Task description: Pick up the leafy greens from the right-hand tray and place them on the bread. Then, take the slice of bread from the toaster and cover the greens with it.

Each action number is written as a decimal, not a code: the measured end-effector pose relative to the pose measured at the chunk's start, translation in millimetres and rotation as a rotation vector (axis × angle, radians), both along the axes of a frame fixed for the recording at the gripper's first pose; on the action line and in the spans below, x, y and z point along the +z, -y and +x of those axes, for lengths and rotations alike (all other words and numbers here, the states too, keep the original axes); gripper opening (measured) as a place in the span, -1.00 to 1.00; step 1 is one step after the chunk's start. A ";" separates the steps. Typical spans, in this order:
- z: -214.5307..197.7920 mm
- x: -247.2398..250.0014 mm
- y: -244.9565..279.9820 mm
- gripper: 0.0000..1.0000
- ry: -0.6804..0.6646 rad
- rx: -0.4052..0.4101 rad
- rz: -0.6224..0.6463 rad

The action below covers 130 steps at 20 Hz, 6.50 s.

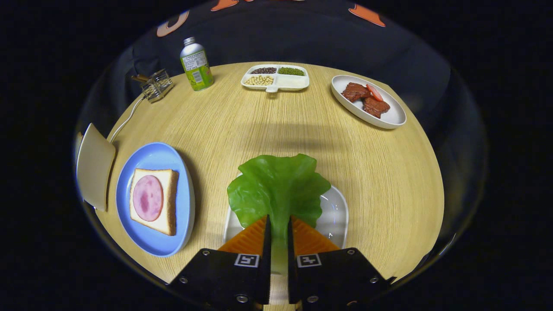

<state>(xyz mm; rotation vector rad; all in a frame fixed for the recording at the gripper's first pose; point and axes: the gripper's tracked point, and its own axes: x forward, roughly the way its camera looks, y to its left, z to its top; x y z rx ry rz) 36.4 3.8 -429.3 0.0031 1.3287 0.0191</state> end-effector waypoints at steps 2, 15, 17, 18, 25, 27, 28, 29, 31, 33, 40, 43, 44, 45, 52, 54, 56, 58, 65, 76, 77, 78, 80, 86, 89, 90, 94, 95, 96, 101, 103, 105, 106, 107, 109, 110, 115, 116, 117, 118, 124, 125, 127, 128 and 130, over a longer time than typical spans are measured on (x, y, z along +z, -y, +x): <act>-0.3 1.9 -3.3 -0.75 0.008 -0.030 0.019; 20.2 70.2 -55.5 -0.82 0.123 -0.030 0.211; 20.8 76.9 -69.4 -0.82 0.128 -0.008 0.230; 20.7 79.5 -77.9 -0.82 0.128 0.002 0.246; 22.4 83.3 -139.9 -0.82 0.141 0.091 0.335; 22.1 80.2 -153.1 -0.82 0.137 0.113 0.338; 23.7 78.6 -159.1 -0.82 0.139 0.126 0.337; 24.0 75.7 -163.5 -0.81 0.137 0.140 0.331; 25.9 71.8 -168.5 -0.75 0.142 0.157 0.311; 23.7 68.4 -176.0 -0.75 0.128 0.172 0.309; 20.2 61.4 -184.7 -0.40 0.115 0.219 0.291; 20.6 64.3 -184.7 -0.16 0.125 0.227 0.280; 20.9 65.1 -183.4 -0.10 0.126 0.232 0.270; 20.3 66.6 -183.6 -0.05 0.125 0.235 0.263; 36.0 112.8 -209.4 0.24 0.183 0.235 0.297; 40.1 131.5 -224.5 0.30 0.188 0.224 0.331; 46.2 148.4 -235.4 0.32 0.205 0.229 0.342; 53.2 163.3 -249.0 0.37 0.220 0.230 0.356; 64.5 207.0 -306.1 0.65 0.243 0.281 0.384; 61.7 238.6 -426.1 0.73 0.178 0.382 0.393; 61.1 238.1 -435.2 0.72 0.161 0.377 0.394; 59.7 237.5 -444.1 0.72 0.143 0.370 0.393; 58.0 231.2 -455.0 0.72 0.090 0.377 0.379; 54.1 210.5 -474.3 0.61 -0.013 0.368 0.348; 54.4 197.7 -481.0 0.47 -0.042 0.344 0.305; 55.3 194.0 -482.1 0.40 -0.047 0.335 0.292; 59.6 184.7 -481.1 0.02 -0.053 0.328 0.232; 59.5 183.1 -481.8 -0.05 -0.055 0.328 0.226; 58.2 181.8 -481.4 -0.14 -0.057 0.329 0.220; 57.4 181.4 -473.7 -0.50 -0.061 0.344 0.204; 57.3 186.3 -469.7 -0.56 -0.059 0.343 0.228; 59.9 194.3 -467.4 -0.56 -0.041 0.327 0.266; 61.1 200.5 -465.8 -0.64 -0.030 0.316 0.288; 62.4 204.4 -463.5 -0.66 -0.019 0.312 0.303; 62.8 215.1 -461.4 -0.66 -0.001 0.295 0.344; 63.4 217.9 -461.4 -0.66 0.013 0.281 0.371; 63.7 231.3 -454.1 -0.69 0.038 0.232 0.461; 64.4 235.4 -451.5 -0.69 0.039 0.225 0.480; 65.5 237.0 -447.5 -0.69 0.044 0.216 0.497; 66.2 241.0 -441.8 -0.69 0.047 0.204 0.513; 71.4 265.1 -414.6 -0.69 0.098 0.156 0.614; 69.3 269.6 -408.2 -0.69 0.105 0.150 0.631; 66.7 273.7 -395.3 -0.69 0.112 0.136 0.668; 66.8 273.9 -388.2 -0.69 0.120 0.122 0.680; 63.0 271.0 -371.4 -0.69 0.122 0.094 0.701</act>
